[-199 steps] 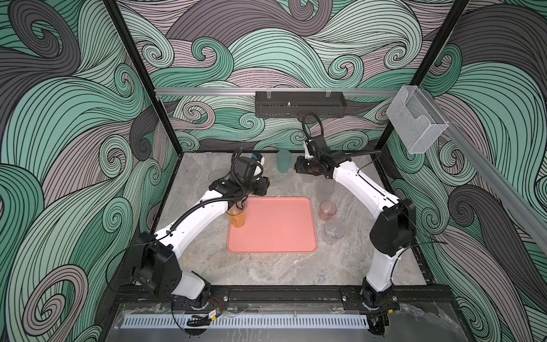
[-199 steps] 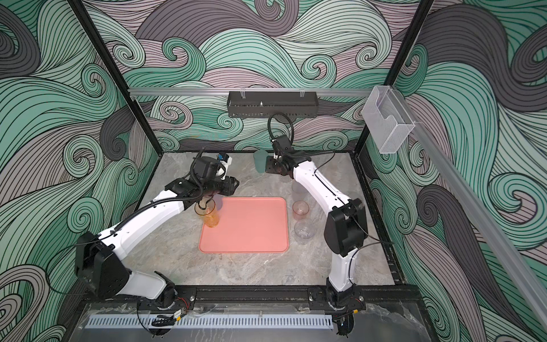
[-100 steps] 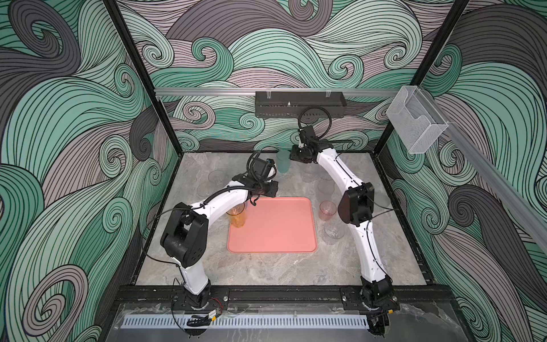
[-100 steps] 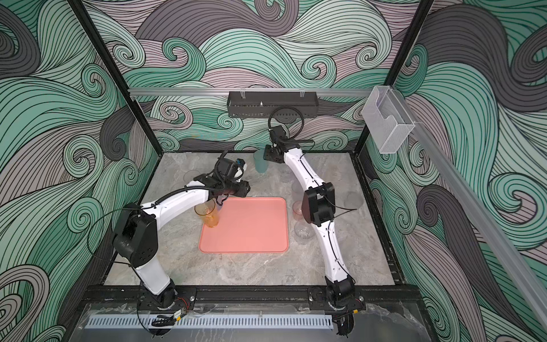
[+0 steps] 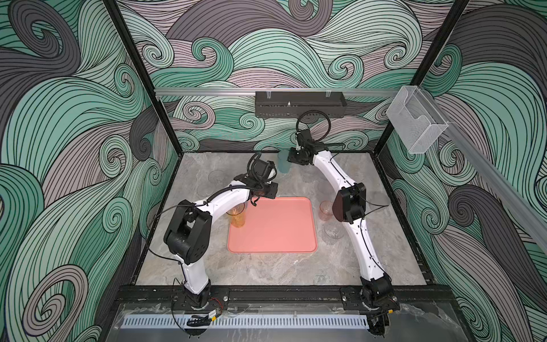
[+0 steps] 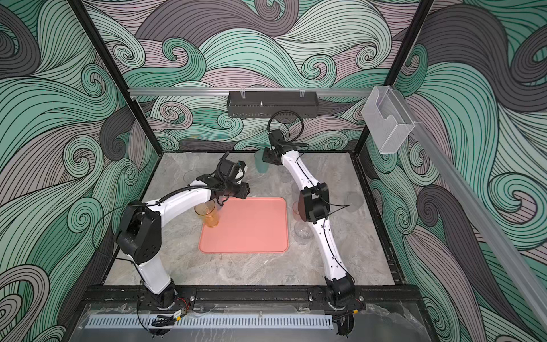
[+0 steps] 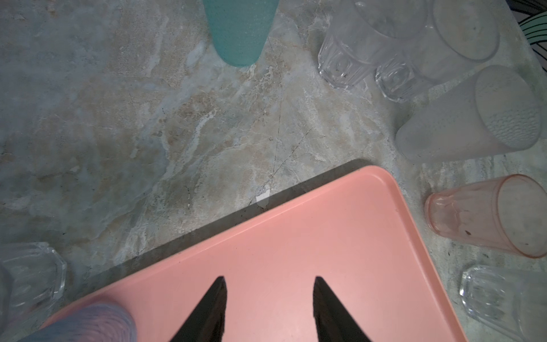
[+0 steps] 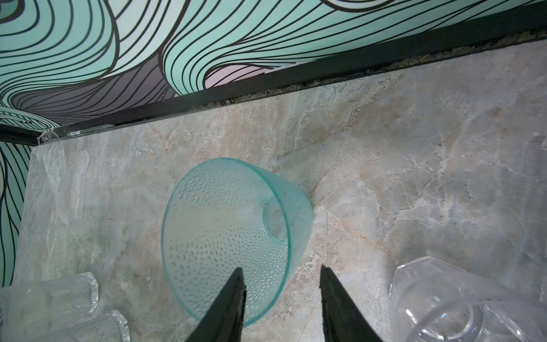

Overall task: Place the glasses into the tray
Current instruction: Pick up the glass from the top-center of the table, then place the glass on the tray.

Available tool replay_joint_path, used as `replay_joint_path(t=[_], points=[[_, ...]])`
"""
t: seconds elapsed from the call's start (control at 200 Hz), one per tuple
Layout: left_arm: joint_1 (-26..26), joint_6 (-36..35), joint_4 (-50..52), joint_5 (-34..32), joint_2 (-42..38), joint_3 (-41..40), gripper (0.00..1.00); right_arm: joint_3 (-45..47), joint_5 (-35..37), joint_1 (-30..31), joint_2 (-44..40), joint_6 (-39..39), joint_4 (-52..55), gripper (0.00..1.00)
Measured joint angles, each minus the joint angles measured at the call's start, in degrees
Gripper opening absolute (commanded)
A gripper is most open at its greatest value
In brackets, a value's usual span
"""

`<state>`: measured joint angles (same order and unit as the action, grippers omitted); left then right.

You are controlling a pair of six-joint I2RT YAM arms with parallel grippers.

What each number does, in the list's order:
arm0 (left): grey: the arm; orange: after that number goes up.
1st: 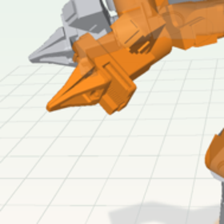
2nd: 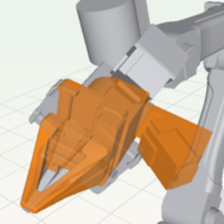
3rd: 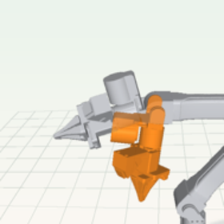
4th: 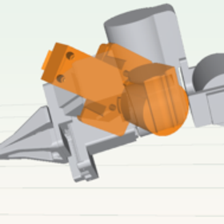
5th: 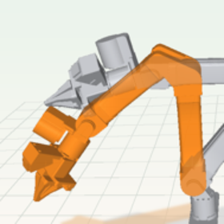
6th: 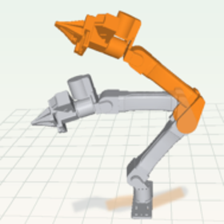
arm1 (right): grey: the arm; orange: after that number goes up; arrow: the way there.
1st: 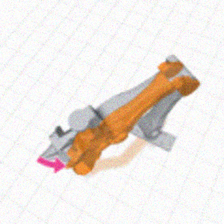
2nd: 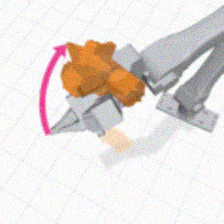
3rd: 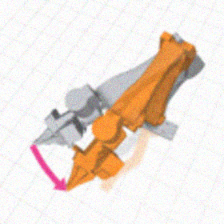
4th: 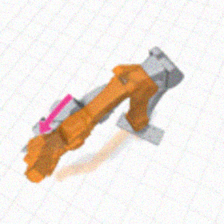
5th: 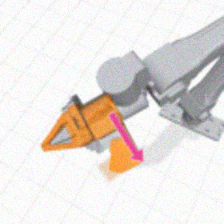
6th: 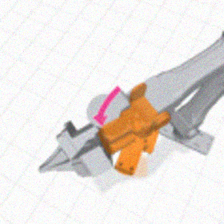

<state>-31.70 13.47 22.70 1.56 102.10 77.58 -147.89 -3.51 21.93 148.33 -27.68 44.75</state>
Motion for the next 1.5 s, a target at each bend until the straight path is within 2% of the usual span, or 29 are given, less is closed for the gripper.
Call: replay_joint_path(t=[0.225, 0.47, 0.806, 0.991, 1.276, 1.502], points=[[-0.1, -0.2, 0.0, 0.0, 0.0, 0.1, 0.51, 0.2, 0.1, 0.0, 0.0, 0.1, -0.6, 0.22], [-0.6, -0.4, 0.2, -0.1, 0.0, 0.1, 0.5, 2.3, 0.7, 0.0, 0.0, 0.6, -2.2, 0.11], [-0.6, -0.4, 0.6, -0.1, -1.7, 0.1, 0.5, 8.3, 1.5, 0.7, -3.5, 2.2, -2.9, 0.05], [-0.6, -0.4, 0.7, -0.7, -6.2, 0.1, 0.5, 14.8, 1.4, 1.6, -10.4, 2.4, -3.1, 0.05], [-0.6, -2.0, -0.1, -3.8, -15.6, -1.1, 0.51, 34.1, 0.4, 3.9, -26.9, 1.7, -8.0, 0.05], [-0.6, -4.5, -0.9, -7.7, -25.2, -6.4, 0.53, 48.3, 0.2, 6.5, -37.7, 1.3, -9.4, 0.05]])
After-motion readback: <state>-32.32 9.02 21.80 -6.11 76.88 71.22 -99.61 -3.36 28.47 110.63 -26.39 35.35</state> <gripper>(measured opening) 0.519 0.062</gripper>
